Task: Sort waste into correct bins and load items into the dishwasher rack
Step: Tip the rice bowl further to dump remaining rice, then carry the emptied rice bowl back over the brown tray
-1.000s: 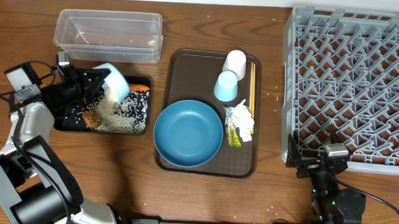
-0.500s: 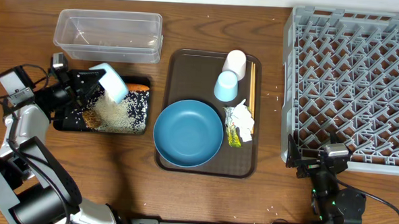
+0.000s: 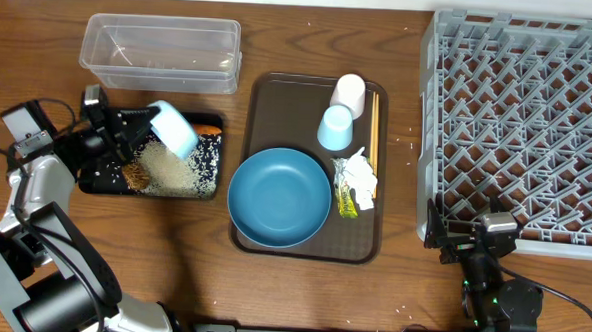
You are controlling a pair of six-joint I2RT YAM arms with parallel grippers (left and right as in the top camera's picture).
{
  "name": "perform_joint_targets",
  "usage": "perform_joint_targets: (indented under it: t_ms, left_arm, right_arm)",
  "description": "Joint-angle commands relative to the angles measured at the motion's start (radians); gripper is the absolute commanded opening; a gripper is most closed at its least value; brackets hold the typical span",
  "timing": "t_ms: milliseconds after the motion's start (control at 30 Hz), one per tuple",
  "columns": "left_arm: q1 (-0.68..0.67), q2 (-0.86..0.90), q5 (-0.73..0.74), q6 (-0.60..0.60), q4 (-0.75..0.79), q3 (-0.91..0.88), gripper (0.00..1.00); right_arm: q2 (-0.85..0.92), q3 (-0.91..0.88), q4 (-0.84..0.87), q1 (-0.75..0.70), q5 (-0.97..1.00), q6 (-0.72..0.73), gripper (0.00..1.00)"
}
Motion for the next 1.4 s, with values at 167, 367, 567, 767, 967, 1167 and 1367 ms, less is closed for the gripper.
perform_joint_targets:
  t_ms: [167, 367, 567, 767, 967, 1167, 1367]
  left_arm:
    - [-0.010, -0.032, 0.025, -0.064, 0.084, 0.005, 0.06]
    - [-0.013, -0.035, 0.025, -0.065, 0.113, 0.005, 0.06]
    - [-0.071, -0.096, 0.025, -0.066, 0.130, 0.005, 0.06]
    - [-0.225, -0.249, 0.007, -0.151, 0.408, 0.005, 0.06]
    - [-0.398, -0.328, -0.145, -0.264, 0.713, 0.006, 0.06]
    - [-0.474, -0.315, -0.399, -0.186, 0.651, 0.006, 0.06]
    - [-0.487, -0.320, -0.699, 0.003, 0.415, 0.007, 0.06]
  right_arm:
    - [-0.002, -0.002, -0.003, -0.015, -0.005, -0.011, 0.99]
    - [-0.001, -0.002, -0.003, -0.015, -0.005, -0.011, 0.99]
    - [-0.001, -0.002, -0.002, -0.014, -0.004, -0.011, 0.99]
    - [0.001, -0.002, -0.003, -0.014, -0.004, -0.011, 0.99]
    - [0.001, -0.002, -0.003, -0.014, -0.004, -0.011, 0.99]
    - [0.001, -0.002, -0.003, -0.014, -0.004, -0.011, 0.99]
    - [0.001, -0.002, -0.003, -0.014, -0.004, -0.011, 0.99]
